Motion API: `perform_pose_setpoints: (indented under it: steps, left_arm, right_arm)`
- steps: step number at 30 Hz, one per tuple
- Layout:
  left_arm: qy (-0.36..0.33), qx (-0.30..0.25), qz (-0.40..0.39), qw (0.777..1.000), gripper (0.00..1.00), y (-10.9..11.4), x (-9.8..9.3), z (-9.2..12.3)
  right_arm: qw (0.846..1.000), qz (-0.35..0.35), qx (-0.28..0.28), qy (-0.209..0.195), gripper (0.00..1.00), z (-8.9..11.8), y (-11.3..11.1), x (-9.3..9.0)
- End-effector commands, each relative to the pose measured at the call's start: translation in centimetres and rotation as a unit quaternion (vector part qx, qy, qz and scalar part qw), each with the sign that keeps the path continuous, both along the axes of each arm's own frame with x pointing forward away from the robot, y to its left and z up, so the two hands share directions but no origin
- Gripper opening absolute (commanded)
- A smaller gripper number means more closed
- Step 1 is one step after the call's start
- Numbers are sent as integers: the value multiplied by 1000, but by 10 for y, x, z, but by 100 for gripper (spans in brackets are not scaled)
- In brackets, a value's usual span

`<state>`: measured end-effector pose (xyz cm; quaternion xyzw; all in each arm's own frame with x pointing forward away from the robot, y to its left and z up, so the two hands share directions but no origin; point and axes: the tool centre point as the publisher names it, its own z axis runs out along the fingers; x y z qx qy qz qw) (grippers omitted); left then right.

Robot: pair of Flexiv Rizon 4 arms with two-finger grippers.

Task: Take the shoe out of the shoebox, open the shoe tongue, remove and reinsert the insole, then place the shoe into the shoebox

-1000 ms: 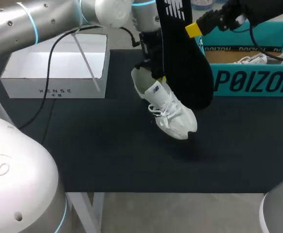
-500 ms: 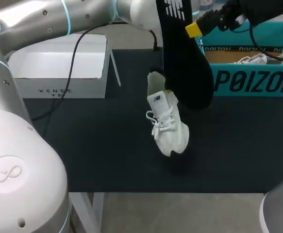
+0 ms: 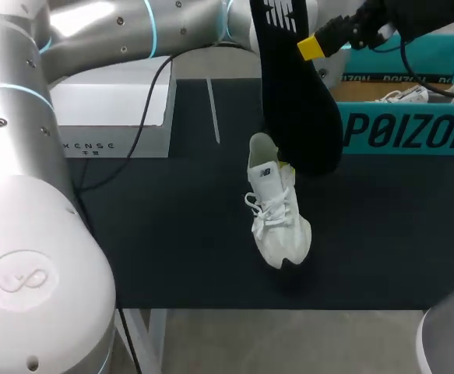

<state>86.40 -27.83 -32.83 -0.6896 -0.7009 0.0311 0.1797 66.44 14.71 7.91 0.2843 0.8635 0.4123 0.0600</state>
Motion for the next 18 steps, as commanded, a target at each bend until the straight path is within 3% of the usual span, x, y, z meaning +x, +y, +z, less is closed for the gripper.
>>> perform_pose_setpoints:
  steps: [1,7,18]
  left_arm:
    - [1,15,-6,1000,0,-3,-10,-8]
    - [6,30,-20,999,0,0,-24,-21]
    - [5,37,-21,999,0,2,-31,-38]
  right_arm:
    - [1000,0,-2,2,0,1,2,2]
    - [1000,0,-2,2,0,1,2,2]
    - [1000,0,-2,2,0,1,2,2]
